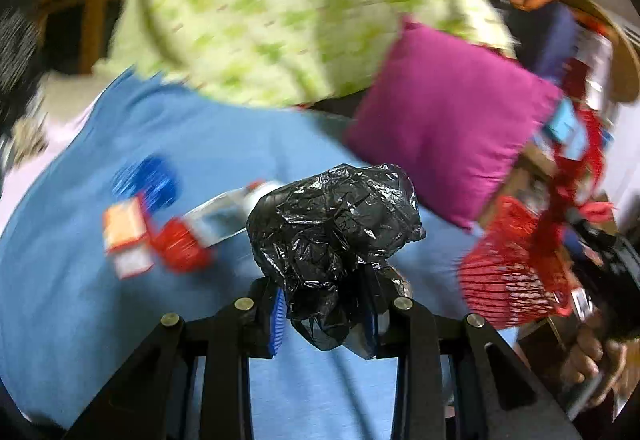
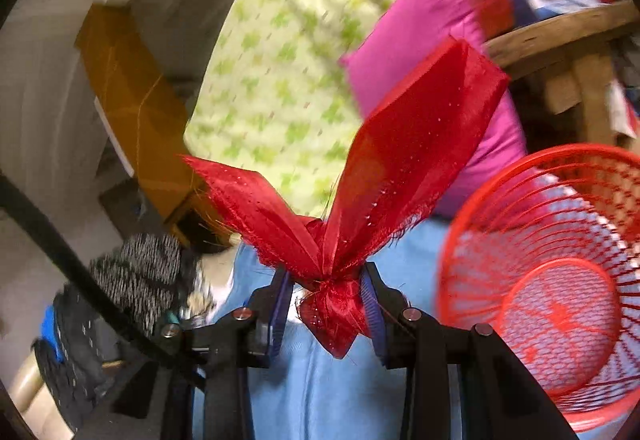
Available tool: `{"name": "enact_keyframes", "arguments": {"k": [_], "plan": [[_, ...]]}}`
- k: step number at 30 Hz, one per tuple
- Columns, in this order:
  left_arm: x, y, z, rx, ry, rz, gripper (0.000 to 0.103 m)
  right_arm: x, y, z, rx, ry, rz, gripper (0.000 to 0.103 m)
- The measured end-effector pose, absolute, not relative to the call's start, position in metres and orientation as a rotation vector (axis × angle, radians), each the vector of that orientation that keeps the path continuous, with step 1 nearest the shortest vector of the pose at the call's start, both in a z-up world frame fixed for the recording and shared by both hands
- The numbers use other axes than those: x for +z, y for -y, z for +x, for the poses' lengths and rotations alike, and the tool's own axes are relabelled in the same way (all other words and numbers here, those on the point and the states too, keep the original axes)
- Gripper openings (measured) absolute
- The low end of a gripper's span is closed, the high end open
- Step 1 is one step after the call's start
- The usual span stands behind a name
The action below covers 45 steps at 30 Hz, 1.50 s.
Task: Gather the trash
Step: 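Carry both items over the red mesh basket and open both grippers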
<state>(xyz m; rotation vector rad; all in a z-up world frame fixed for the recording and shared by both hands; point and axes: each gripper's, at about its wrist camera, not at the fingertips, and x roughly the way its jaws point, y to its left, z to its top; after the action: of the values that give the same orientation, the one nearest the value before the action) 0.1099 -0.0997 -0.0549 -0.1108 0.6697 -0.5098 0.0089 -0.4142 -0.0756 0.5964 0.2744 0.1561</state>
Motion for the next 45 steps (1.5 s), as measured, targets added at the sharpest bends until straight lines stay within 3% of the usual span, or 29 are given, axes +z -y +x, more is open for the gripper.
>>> {"name": "enact_keyframes", "arguments": {"k": [11,20,23,25,28,33,39,45], "plan": [[0.010,0.265,0.079,-0.820,-0.564,0.104,0.033,-0.082,0.489,-0.053,-0.139,-0.195,0.694,0.039],[-0.016,0.369,0.082,-0.906,-0.617,0.264,0.037,-0.095,0.524,-0.075,-0.284,-0.233,0.715,0.040],[-0.024,0.380,0.080,-0.893,-0.616,0.305,0.046,-0.096,0.529,-0.069,-0.292,-0.255,0.760,0.067],[-0.025,0.375,0.080,-0.894,-0.611,0.300,0.047,-0.096,0.529,-0.076,-0.301,-0.231,0.774,0.071],[-0.024,0.362,0.083,-0.876,-0.602,0.281,0.057,-0.091,0.528,-0.077,-0.298,-0.202,0.763,0.071],[-0.017,0.322,0.089,-0.832,-0.587,0.207,0.060,-0.073,0.511,-0.071,-0.271,-0.145,0.712,0.071],[-0.036,0.229,0.098,-0.690,-0.608,0.134,0.062,-0.052,0.465,-0.051,-0.158,-0.101,0.613,0.071],[-0.070,0.102,0.124,-0.424,-0.663,0.027,0.065,-0.046,0.404,-0.001,-0.026,-0.198,0.541,0.071]]}}
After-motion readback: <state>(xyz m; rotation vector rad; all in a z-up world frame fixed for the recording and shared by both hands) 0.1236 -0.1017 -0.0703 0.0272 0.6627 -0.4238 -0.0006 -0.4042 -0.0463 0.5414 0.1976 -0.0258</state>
